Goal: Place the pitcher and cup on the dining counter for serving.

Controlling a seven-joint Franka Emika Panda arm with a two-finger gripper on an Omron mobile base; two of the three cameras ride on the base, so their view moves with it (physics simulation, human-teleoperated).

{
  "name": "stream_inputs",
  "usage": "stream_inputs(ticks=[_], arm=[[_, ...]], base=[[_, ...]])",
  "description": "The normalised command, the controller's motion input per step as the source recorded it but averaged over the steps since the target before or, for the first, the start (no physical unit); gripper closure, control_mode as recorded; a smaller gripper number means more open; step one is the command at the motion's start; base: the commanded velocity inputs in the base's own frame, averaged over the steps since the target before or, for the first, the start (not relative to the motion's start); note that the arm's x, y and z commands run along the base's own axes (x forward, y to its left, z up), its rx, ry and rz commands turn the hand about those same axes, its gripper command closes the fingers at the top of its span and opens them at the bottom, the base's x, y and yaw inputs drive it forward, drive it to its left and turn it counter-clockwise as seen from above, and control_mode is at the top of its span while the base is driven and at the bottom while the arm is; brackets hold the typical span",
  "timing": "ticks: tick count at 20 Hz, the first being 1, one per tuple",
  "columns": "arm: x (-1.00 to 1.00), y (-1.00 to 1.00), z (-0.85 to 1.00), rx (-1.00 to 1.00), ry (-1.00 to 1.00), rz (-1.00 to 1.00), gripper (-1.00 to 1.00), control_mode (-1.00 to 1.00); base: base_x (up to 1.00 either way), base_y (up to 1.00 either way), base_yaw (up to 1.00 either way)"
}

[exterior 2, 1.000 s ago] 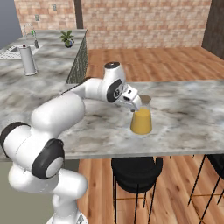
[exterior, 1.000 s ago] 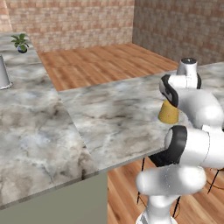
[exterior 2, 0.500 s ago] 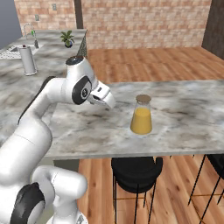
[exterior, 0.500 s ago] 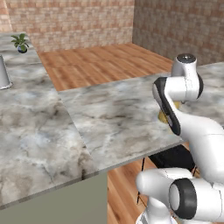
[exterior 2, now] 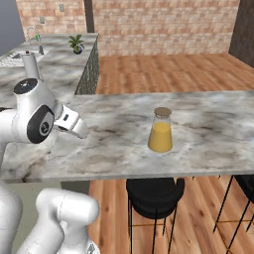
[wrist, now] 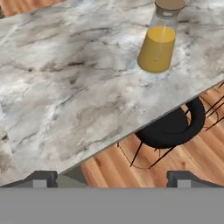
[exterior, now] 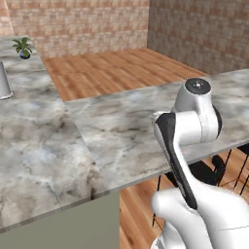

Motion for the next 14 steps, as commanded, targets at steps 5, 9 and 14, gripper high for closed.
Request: stream_inputs(ticks=[5,9,14], arm=[[0.00,0.00,0.00,0.00,0.00,0.00,-1.00,1.00],[0.00,0.00,0.00,0.00,0.00,0.00,-1.00,1.00],[0.00,0.00,0.00,0.00,0.00,0.00,-1.00,1.00]], base=[[-0.92,1.00,0.55],[-0.70,1.00,0.58],[-0.30,1.00,0.45]])
